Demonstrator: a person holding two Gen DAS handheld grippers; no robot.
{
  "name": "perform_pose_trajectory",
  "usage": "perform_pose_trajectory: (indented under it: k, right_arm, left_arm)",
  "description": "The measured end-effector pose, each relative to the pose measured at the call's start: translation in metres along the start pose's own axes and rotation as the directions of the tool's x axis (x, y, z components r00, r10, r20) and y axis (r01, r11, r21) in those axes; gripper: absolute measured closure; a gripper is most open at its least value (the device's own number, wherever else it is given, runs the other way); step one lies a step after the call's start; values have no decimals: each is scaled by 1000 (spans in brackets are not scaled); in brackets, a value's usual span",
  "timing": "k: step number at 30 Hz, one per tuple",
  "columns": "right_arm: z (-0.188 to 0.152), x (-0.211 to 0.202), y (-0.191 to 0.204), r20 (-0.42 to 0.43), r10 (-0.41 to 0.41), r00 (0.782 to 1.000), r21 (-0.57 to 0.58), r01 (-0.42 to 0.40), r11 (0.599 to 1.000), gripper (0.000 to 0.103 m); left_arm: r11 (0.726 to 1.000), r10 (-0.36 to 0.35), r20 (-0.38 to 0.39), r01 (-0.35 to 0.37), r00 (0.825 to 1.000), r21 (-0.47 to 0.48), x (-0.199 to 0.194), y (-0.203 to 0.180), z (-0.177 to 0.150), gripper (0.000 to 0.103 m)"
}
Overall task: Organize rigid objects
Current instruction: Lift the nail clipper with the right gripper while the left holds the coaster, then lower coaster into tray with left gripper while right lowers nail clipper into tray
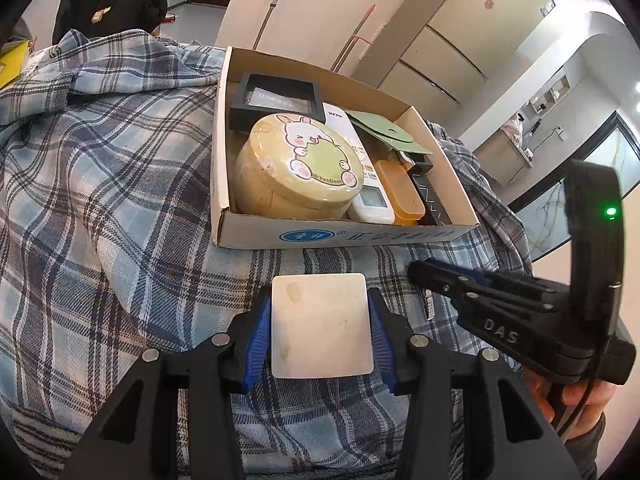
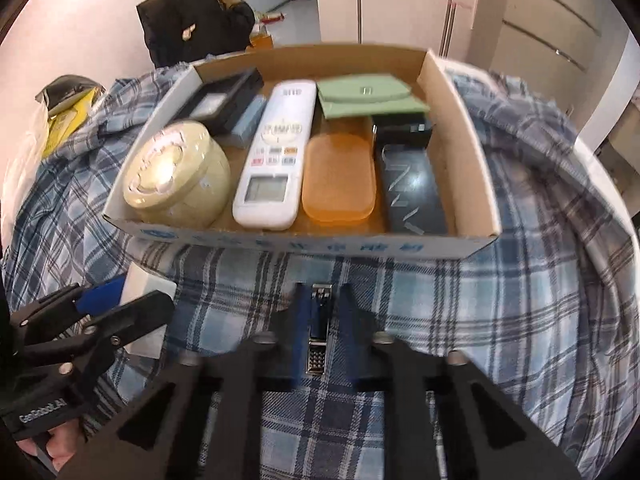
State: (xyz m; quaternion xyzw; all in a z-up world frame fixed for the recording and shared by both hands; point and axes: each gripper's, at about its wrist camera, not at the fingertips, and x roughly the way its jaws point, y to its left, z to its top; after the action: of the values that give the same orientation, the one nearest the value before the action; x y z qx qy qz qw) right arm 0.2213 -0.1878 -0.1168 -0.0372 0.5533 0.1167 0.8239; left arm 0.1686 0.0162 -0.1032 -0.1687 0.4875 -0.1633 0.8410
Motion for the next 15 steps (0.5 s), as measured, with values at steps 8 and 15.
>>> perform_pose_trajectory:
  k: [8,15]
  right_arm:
    - [-7,-23,-9,46,32,998,10,-32,999,94]
    - [-6,-64,-21,96,19,995,-8,-19,1000,94]
  left_arm:
    - [998,-3,29,1,1000,62,-9,-11,-2,56]
    - [986,-4,119,-15,993,164,-44,-45,-6,56]
